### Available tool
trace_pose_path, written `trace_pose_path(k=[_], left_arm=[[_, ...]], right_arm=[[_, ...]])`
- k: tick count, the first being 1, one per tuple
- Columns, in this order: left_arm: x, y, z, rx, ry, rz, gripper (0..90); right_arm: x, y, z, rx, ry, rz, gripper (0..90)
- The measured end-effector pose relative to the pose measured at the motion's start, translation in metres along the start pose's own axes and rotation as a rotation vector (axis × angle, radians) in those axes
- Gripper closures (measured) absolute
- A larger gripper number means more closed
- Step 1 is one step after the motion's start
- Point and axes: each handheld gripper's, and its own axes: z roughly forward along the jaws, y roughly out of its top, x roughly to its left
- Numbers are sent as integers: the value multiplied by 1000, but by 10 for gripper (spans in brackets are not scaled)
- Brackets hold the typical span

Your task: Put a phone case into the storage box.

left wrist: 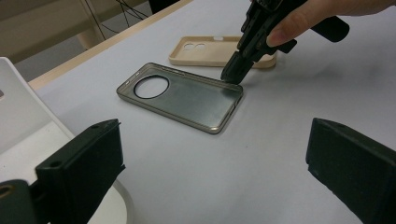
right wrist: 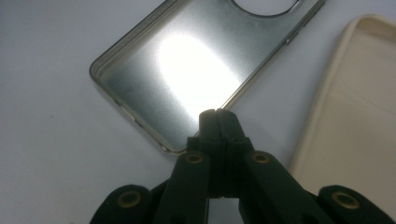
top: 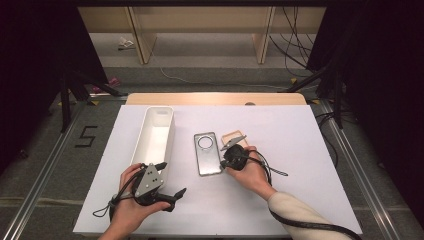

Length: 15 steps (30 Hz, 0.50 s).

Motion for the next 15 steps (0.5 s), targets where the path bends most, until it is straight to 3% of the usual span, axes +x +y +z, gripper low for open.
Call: trace_pose_path(k=[15], left_arm=[[0,0,0,0,0,0,30]], right_arm=[[9,4,4,-10,15,-24,900]])
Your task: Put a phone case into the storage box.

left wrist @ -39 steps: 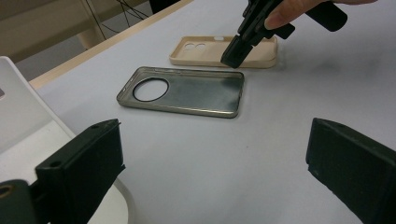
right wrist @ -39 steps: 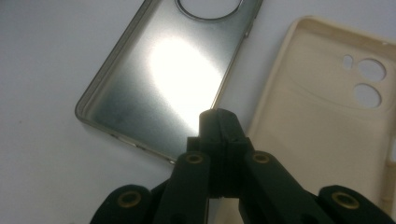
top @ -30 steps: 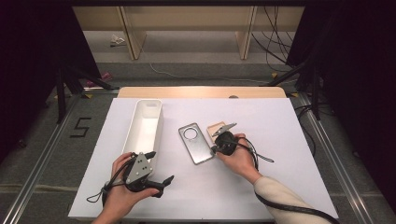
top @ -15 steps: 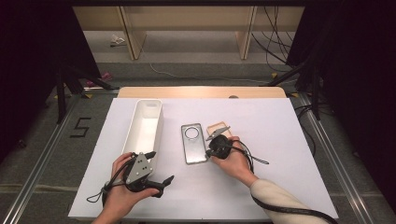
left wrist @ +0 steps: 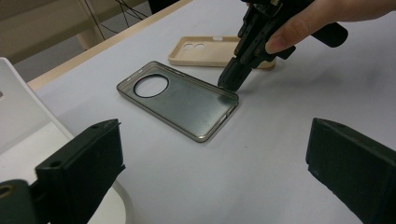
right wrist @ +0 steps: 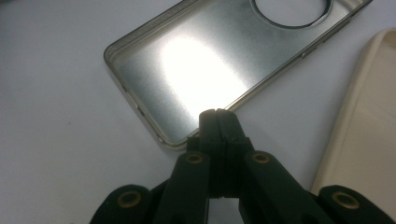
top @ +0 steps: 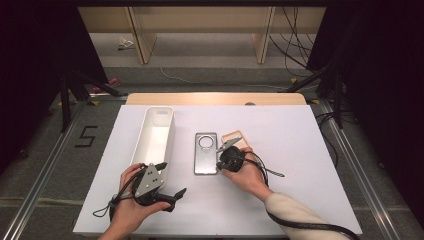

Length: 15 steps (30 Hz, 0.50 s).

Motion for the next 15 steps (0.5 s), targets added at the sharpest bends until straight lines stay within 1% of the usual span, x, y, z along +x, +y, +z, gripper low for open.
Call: trace_pose_path(k=[9,13,14,15], left_arm=[[0,0,0,0,-3,3,30],[0,0,0,0,-4,5,30],[0,0,0,0,-4,5,30],[0,0,0,1,-4,5,30]], right_arm=[[2,1,1,0,-1,-8,900],[3,2,-1,-5,-4,-23,900],[3,3,-2,-11,-11,-37,900],[3,3,-2,-11,-11,-37,900]])
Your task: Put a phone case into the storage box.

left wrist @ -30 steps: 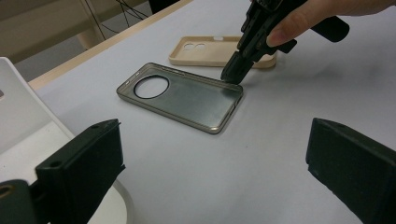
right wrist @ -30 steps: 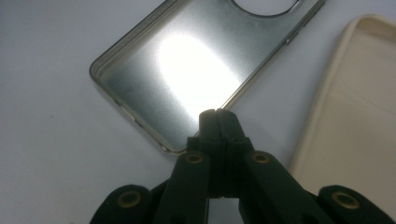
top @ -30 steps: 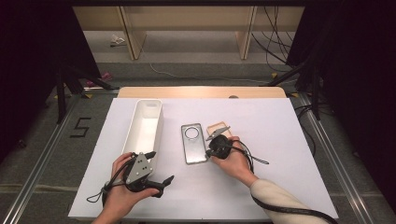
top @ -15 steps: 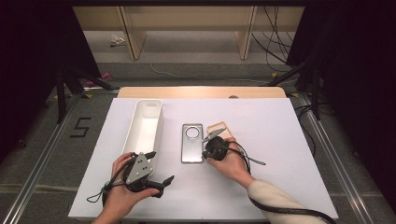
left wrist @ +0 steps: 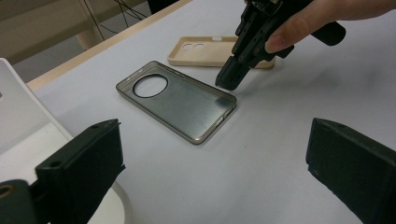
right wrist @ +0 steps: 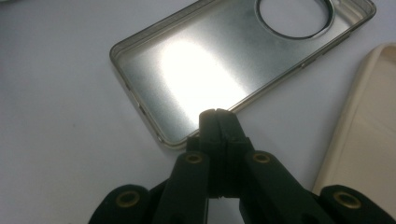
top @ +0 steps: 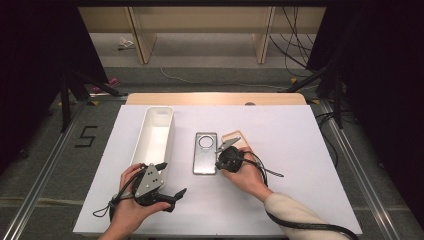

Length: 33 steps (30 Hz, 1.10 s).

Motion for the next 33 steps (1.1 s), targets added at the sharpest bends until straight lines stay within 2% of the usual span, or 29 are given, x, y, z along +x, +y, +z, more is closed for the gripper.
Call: trace_pose_path(k=[2,6,7,8,9,10,11,13,14,15,16,17,19,20,21,22,24,25,28,30,33], left_arm=[[0,0,0,1,0,1,30],[0,0,0,2,-1,3,31],[0,0,0,2,-1,3,31],[-1,0,0,2,0,3,31],[-1,0,0,2,-1,5,31],[-1,0,0,2,-1,5,31],[-1,0,0,2,0,4,32],[-1,0,1,3,-1,3,32],[-1,0,1,4,-1,2,32],[-1,0,1,5,0,-1,33],[-1,0,1,6,0,-2,33],[0,0,2,8,0,-3,34],[-1,0,2,10,-1,-2,34],[-1,0,2,11,-2,-2,34],[-1,0,2,12,-3,-3,35],[-2,0,2,14,-3,0,36],[-3,2,2,14,-9,-9,38],[-4,4,2,8,-19,-15,42],[-8,15,5,13,-34,5,45],[-11,25,10,30,-58,47,68],[-10,40,22,73,-77,107,91]], right_arm=[[0,1,-2,-4,-3,-9,887],[1,1,-8,-26,-2,-43,758],[1,1,-8,-26,-2,-43,758],[2,1,-11,-31,-2,-44,712],[1,-2,-19,-70,16,-50,594],[1,-2,-19,-70,16,-50,594],[-2,-5,-27,-106,42,-49,511],[-4,-10,-36,-139,72,-33,431],[-4,-10,-36,-139,72,-33,431],[-5,-13,-41,-164,83,-21,383],[-10,-19,-53,-228,117,11,291],[-12,-21,-57,-250,126,18,268],[-16,-28,-67,-299,142,31,237],[-16,-28,-67,-299,142,31,237],[-20,-36,-79,-338,153,49,218],[-22,-40,-84,-349,152,54,210],[-23,-43,-88,-355,153,56,205],[-25,-53,-96,-360,145,60,202],[-28,-62,-103,-367,140,63,196],[-30,-74,-113,-381,130,74,191],[-31,-81,-121,-393,116,82,191]])
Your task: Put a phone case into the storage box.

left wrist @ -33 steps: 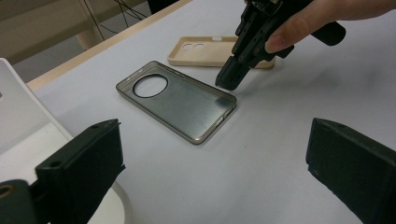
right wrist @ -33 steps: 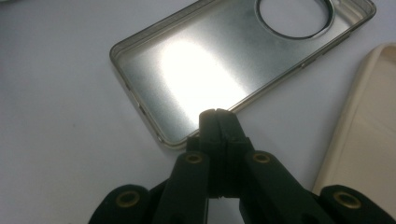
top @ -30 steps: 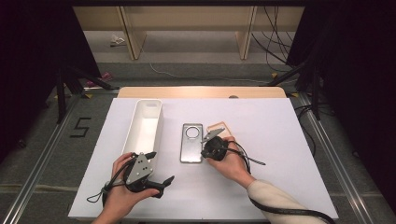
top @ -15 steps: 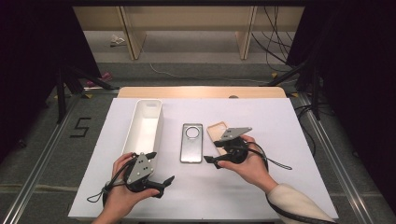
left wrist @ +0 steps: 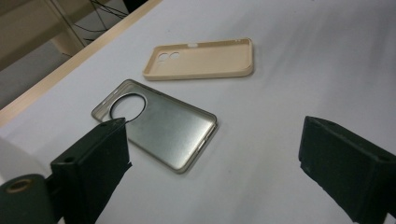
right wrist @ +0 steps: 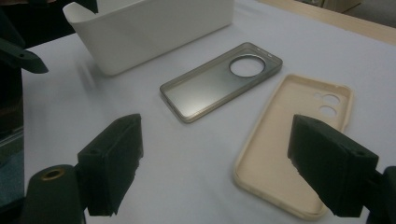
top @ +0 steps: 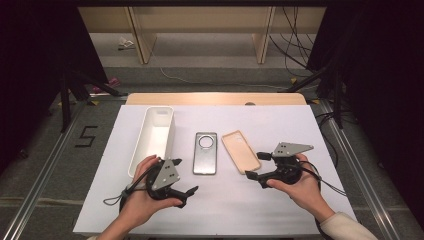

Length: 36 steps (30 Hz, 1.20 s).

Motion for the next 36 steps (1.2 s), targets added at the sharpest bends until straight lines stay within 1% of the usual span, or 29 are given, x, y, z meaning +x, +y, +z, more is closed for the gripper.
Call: trace_pose_path(k=[1,3,4,5,6,7,8,9,10,11,12,13,14,15,16,18,19,20,22,25,26,27,29,30,31,32,33,35,36], left_arm=[[2,5,5,14,-9,13,91],[6,14,15,57,-19,45,127],[9,20,23,93,-32,69,150],[10,23,27,117,-43,91,151],[11,26,34,153,-56,125,151],[12,29,40,189,-56,165,153],[12,32,48,237,-60,212,163],[13,34,52,265,-68,244,171],[12,36,59,284,-79,259,181],[11,38,64,304,-101,273,181],[12,42,70,352,-125,314,204],[11,43,74,370,-137,336,204],[10,46,80,398,-151,375,226],[10,47,83,413,-150,397,244],[11,48,89,440,-145,432,256],[12,49,96,470,-131,472,271],[13,50,100,483,-134,486,273],[13,50,102,489,-141,489,273],[16,49,108,497,-166,505,280],[19,41,116,542,-165,539,277],[19,41,116,542,-165,539,274],[20,40,117,547,-167,555,271],[21,37,120,553,-173,554,270],[22,35,121,559,-179,567,270],[22,33,121,564,-181,559,270],[22,32,123,564,-181,569,270],[22,31,124,572,-186,568,272],[21,30,125,573,-190,563,276],[21,31,126,580,-190,564,298]], right_arm=[[0,0,0,0,0,0,191],[1,-2,-5,-5,-7,-1,190],[2,-4,-9,-4,-16,-2,191],[2,-4,-9,-4,-16,-2,191],[2,-5,-11,-3,-18,0,191],[2,-6,-13,-4,-19,0,190],[3,-9,-16,-5,-23,6,191],[3,-10,-17,-5,-24,9,191],[3,-11,-19,-5,-25,9,192],[3,-11,-19,-5,-25,9,192],[3,-13,-21,-5,-27,12,192],[3,-13,-21,-5,-27,12,192],[3,-13,-21,-5,-27,13,193],[3,-14,-22,-6,-28,13,194],[3,-14,-22,-6,-29,13,194],[2,-14,-23,-7,-30,14,194],[2,-15,-23,-7,-30,15,194],[2,-15,-23,-7,-30,15,194],[2,-15,-23,-8,-30,15,194],[2,-14,-24,-12,-32,15,195],[2,-14,-24,-15,-31,16,195],[2,-14,-24,-18,-32,17,195],[1,-14,-24,-21,-34,17,195],[1,-14,-25,-22,-35,17,195],[1,-14,-25,-24,-36,19,195],[1,-14,-25,-23,-37,17,195],[1,-14,-25,-23,-37,17,195],[1,-14,-25,-24,-36,18,195],[1,-14,-24,-24,-36,18,196]])
